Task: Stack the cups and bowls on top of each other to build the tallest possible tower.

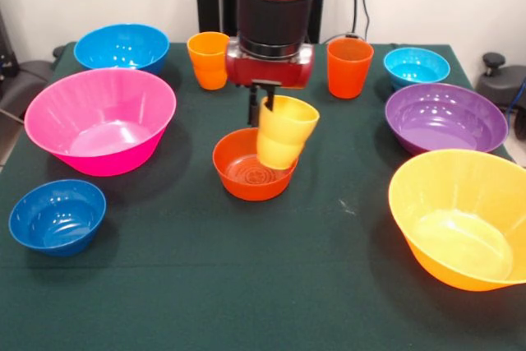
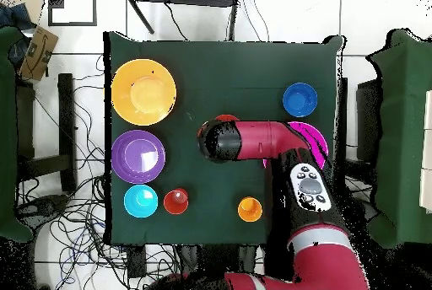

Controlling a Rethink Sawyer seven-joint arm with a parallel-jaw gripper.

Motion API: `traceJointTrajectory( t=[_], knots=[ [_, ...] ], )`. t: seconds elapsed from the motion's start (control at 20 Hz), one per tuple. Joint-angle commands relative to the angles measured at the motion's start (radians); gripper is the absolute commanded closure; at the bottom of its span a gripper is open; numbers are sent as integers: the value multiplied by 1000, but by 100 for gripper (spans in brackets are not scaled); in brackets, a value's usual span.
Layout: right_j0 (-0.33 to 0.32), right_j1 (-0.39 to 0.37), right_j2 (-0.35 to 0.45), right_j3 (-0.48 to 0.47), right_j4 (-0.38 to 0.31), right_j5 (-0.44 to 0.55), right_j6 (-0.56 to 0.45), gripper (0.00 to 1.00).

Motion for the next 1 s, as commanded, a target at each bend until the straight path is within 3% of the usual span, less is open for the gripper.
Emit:
traceJointTrajectory(
  t=[0.05, 0.35, 1.0],
  knots=[
    [-44, 8, 64, 19, -116, -22, -142, 100],
    [-86, 9, 87, 61, -154, -44, -138, 100],
    [-117, 56, 161, 118, -126, 7, -122, 100]
  ],
)
